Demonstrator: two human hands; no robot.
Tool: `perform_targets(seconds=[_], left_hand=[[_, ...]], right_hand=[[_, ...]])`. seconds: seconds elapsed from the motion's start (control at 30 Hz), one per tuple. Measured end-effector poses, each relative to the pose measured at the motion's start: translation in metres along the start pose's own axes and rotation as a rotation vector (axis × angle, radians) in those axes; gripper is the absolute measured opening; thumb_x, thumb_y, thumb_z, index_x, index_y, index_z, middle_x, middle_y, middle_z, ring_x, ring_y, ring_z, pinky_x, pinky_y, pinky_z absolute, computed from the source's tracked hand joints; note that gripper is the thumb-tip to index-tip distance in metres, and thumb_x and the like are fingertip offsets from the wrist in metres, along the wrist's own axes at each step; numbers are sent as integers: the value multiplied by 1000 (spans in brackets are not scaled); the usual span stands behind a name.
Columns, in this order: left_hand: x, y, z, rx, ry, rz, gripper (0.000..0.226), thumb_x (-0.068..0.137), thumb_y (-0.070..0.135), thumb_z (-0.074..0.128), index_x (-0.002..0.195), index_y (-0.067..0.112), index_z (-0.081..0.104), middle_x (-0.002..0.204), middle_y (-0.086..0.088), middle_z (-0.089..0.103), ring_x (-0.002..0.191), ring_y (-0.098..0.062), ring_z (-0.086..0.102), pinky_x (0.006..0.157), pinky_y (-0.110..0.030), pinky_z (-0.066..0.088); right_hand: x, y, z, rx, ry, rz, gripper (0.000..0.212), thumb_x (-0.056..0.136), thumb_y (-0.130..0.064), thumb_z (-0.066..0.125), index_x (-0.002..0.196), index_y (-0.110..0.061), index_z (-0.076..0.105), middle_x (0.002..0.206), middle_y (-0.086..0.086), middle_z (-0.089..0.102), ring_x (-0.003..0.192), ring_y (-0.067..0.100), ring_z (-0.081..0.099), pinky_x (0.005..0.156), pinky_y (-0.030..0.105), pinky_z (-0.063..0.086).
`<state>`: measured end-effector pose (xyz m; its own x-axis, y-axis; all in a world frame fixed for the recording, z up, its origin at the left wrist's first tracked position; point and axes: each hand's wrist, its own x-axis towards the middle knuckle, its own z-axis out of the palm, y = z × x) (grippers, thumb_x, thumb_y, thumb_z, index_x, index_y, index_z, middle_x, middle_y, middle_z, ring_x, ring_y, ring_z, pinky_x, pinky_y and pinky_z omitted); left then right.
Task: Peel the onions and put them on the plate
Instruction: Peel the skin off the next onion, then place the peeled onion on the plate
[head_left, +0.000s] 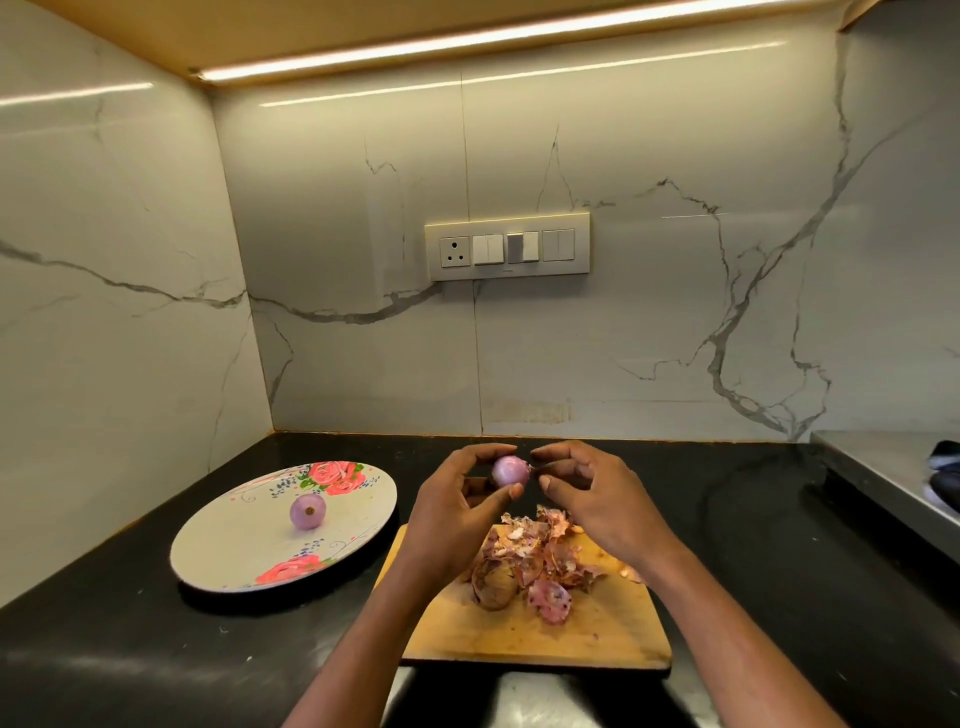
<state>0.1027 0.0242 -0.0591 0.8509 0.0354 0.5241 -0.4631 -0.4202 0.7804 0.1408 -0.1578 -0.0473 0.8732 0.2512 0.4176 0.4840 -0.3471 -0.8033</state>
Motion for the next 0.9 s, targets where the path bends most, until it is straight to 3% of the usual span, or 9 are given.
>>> perform_targets(seconds=[0.13, 0.3, 0.47, 0.7, 0.9], left_hand=[[-2, 7, -3, -86, 5, -50, 37, 89, 20, 74, 120, 32, 60, 117, 14, 65, 106, 0, 65, 85, -16, 54], [-10, 12, -5, -213, 7, -114, 37, 90, 19, 72, 126, 22, 61, 118, 8, 67, 108, -1, 65, 87, -18, 54], [-11, 7, 3, -124, 88, -82, 43, 86, 21, 79, 126, 19, 63, 118, 6, 68, 108, -6, 66, 90, -22, 56], [-10, -1, -8, 142, 270, 22, 45, 82, 21, 82, 121, 22, 60, 113, 9, 61, 100, 2, 61, 82, -11, 53], [-11, -17, -52, 396, 340, 2, 44, 82, 16, 81, 119, 23, 60, 113, 5, 57, 96, -1, 58, 79, -7, 48]], right_hand=[[-1, -3, 6, 170, 28, 2, 15, 94, -19, 68, 105, -25, 74, 97, -9, 75, 94, 4, 69, 79, 26, 60], [-2, -5, 8, 382, 16, 48, 20, 91, -14, 70, 108, -23, 72, 98, -7, 76, 94, 6, 71, 72, 20, 53], [-1, -1, 20, 194, 114, 38, 20, 90, -17, 74, 107, -26, 68, 96, -6, 75, 93, 8, 71, 82, 35, 60], [-8, -9, 31, 3, 106, -33, 18, 96, -15, 64, 109, -28, 65, 98, -11, 68, 94, 5, 64, 69, 14, 45], [-12, -15, 39, -99, -3, -77, 20, 96, -17, 64, 106, -33, 62, 97, -15, 65, 93, 1, 62, 71, 9, 44]])
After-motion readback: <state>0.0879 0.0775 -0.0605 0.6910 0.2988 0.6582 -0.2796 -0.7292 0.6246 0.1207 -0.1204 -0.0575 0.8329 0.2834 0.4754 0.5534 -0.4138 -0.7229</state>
